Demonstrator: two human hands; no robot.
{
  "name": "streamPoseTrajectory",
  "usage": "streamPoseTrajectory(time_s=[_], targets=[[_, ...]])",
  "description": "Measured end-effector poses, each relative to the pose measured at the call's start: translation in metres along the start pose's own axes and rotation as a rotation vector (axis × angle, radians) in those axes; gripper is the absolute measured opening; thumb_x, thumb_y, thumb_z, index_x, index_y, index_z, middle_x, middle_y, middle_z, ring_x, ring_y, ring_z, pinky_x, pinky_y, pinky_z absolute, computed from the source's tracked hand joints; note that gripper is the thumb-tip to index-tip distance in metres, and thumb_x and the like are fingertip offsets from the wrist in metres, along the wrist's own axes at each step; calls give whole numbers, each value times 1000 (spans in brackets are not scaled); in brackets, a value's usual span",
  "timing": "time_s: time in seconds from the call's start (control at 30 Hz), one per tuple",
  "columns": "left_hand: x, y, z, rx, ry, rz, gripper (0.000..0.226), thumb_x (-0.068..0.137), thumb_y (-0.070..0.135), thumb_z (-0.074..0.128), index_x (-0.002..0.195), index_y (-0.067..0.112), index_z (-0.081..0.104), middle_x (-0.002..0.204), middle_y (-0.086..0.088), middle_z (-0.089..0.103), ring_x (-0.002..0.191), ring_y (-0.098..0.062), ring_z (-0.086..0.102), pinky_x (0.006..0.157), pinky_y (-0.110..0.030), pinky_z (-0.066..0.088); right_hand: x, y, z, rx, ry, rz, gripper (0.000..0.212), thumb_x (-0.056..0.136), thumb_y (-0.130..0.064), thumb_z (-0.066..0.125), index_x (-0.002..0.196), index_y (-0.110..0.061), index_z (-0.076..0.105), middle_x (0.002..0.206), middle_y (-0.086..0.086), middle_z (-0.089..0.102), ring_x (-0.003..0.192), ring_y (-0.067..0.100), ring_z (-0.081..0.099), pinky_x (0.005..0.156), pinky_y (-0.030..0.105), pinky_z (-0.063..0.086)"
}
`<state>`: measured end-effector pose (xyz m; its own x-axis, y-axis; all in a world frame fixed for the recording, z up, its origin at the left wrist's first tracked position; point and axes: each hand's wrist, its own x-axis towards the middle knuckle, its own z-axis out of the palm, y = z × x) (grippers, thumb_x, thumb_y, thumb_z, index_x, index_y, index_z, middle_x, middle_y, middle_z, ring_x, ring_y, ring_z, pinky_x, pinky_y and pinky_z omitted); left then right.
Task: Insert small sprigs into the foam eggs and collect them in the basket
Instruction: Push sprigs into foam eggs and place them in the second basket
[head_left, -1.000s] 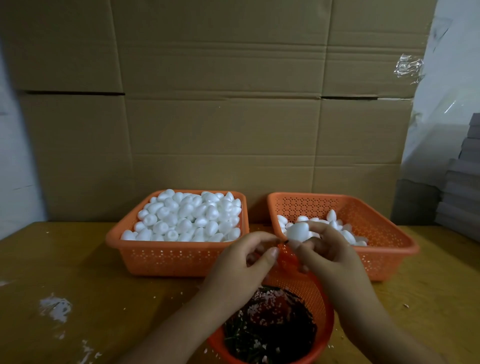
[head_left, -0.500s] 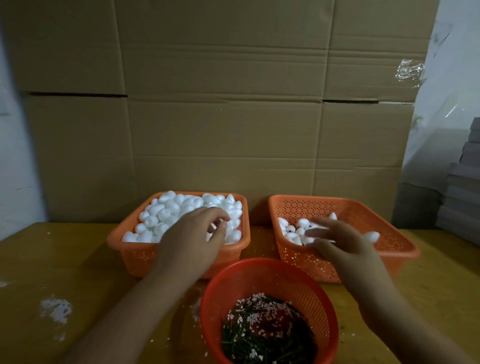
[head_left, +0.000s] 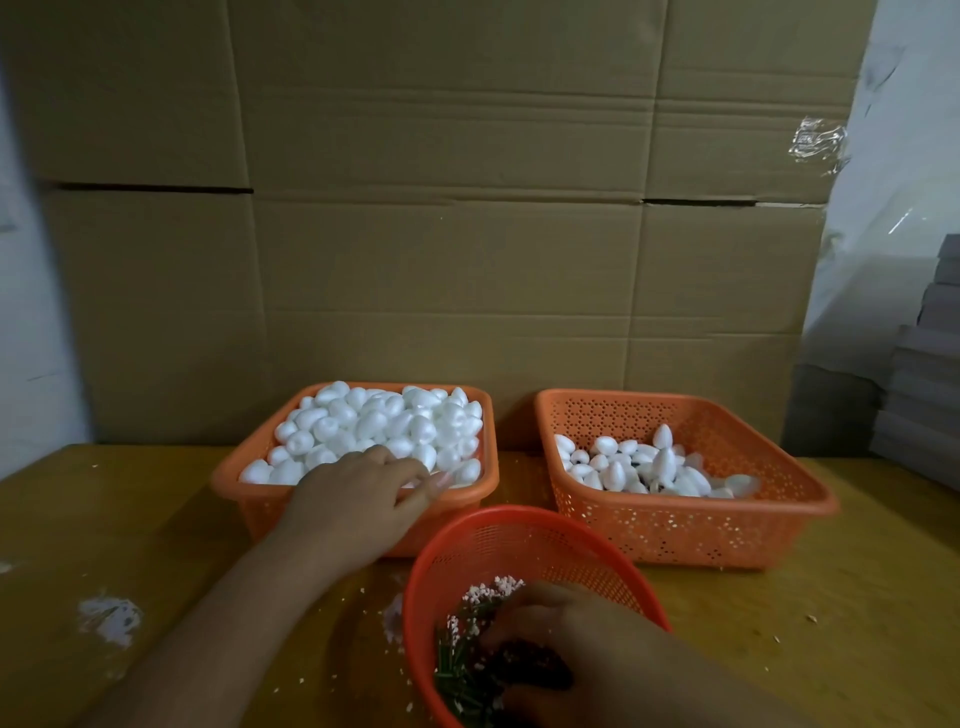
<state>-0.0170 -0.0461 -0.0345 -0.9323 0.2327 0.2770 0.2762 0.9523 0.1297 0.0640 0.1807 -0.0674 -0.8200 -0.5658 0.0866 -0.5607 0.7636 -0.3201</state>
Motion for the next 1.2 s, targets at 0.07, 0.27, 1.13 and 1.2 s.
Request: streamPoseTrajectory(time_s=[0.07,0.27,1.13,1.2], targets=[[1,0,2,7,14,-3,88,67,82,-5,104,38,61,104,14,56,98,-6,53,78,-29,41,1,0,0,-10,6,-24,49,86,-52,60,132,-46,46,136,-28,42,127,-5,38,110,29,35],[4,-3,5,13,0,-24,69,78,79,10,92,35,60,99,14,56,97,-6,52,81,-30,41,0,2,3,-29,-12,-20,46,87,-51,59,131,-48,48,138,-30,39,128,-3,35,108,23,32],[2,1,0,-130,141,-57,39,85,70,38,80,32,47,74,13,60,69,2,55,60,-23,36,0,0,1,-5,-5,4,44,86,-48,60,128,-51,47,133,-30,42,123,-6,39,104,20,34],[3,-1,-1,-193,167,-85,30,90,60,46,80,32,47,72,13,61,69,2,57,56,-23,34,0,0,2,-4,2,3,44,85,-49,60,128,-51,47,133,-30,42,122,-6,40,103,20,35]])
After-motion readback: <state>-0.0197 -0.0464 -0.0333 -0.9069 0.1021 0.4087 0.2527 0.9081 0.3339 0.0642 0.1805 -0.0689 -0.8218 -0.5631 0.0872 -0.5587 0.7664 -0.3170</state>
